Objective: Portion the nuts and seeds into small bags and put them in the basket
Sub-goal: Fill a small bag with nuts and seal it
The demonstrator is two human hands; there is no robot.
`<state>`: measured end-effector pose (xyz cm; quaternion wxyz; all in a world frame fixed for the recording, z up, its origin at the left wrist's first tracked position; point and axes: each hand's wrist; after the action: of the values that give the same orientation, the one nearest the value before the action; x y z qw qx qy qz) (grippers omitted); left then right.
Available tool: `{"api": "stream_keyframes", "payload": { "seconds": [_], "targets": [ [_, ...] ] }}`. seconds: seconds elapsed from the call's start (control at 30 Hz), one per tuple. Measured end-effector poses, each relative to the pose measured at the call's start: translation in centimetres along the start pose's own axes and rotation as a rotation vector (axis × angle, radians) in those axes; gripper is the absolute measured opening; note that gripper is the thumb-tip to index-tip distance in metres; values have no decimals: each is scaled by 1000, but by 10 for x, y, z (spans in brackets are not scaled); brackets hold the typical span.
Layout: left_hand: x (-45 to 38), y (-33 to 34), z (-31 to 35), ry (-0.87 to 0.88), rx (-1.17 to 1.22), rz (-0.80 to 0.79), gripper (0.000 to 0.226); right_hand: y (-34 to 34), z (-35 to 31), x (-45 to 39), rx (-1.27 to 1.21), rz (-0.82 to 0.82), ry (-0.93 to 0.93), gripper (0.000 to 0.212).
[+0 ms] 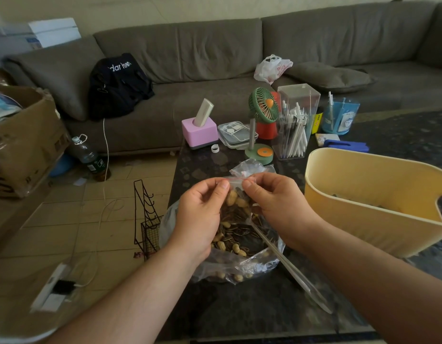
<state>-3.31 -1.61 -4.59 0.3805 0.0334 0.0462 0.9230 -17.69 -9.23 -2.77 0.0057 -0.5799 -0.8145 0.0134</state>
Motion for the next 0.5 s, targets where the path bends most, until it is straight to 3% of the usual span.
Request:
{"api": "stream_keyframes", "payload": {
  "seconds": [0.5],
  "targets": [
    [-6,-6,3,17,-27,-10,6,-2,-5,1,35,-6,-8,20]
  ]
}}
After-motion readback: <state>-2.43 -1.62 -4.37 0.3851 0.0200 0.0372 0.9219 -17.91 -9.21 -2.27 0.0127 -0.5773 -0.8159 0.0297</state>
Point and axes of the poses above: each hand's wrist, its own x-axis away from the middle knuckle, its own y-axis out of the palm, z = x × y, and after that the axes turned 11 degrees about z, right-handed
